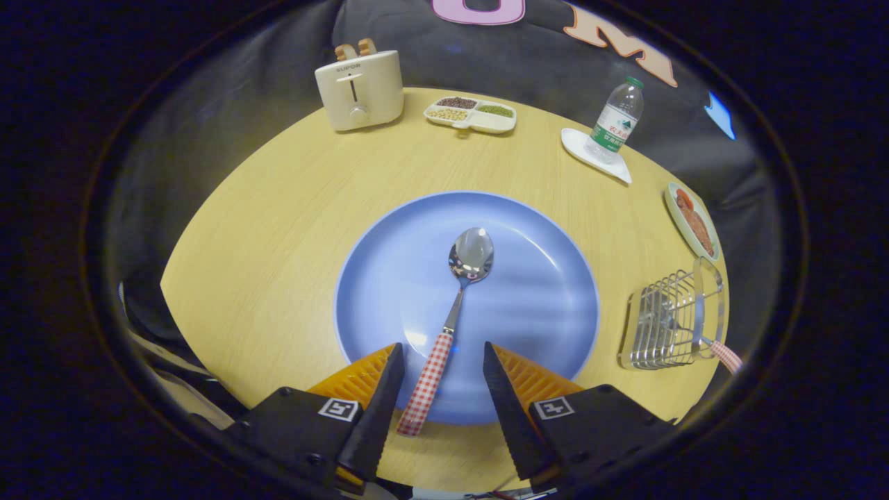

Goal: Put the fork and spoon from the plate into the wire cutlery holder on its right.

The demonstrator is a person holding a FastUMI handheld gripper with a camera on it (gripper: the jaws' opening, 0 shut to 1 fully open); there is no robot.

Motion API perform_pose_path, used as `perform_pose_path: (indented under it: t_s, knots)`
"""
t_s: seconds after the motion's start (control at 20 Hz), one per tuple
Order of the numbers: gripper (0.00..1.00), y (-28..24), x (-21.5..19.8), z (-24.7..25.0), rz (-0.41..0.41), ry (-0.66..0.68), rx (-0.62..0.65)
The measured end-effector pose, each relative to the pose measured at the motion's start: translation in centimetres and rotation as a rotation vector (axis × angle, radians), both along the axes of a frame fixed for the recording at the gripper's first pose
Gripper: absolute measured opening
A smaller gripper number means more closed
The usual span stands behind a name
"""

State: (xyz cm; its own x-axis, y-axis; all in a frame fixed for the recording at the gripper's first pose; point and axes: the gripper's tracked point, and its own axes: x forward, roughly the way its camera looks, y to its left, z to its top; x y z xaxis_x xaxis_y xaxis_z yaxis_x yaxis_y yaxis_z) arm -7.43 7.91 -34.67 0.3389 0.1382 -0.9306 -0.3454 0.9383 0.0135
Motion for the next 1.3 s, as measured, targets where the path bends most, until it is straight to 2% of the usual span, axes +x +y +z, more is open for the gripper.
perform_pose_path:
  t_s: [0.35, 0.5, 0.55, 0.85, 1.15, 1.3]
  knots:
    - [0.23, -0.4, 0.1, -0.4, -0.011, 0.001, -0.006]
    - [0.25, -0.6, 0.3, -0.4, -0.018, -0.007, -0.013]
    - [0.16, -0.5, -0.2, -0.4, -0.012, 0.015, 0.001]
    - [0.16, -1.6, 0.5, 2.4, 0.047, 0.033, 0.015]
    - [0.14, -3.8, 2.5, 5.3, 0.026, 0.055, 0.058]
    - [0.11, -3.6, 1.4, 4.9, 0.08, 0.103, 0.048]
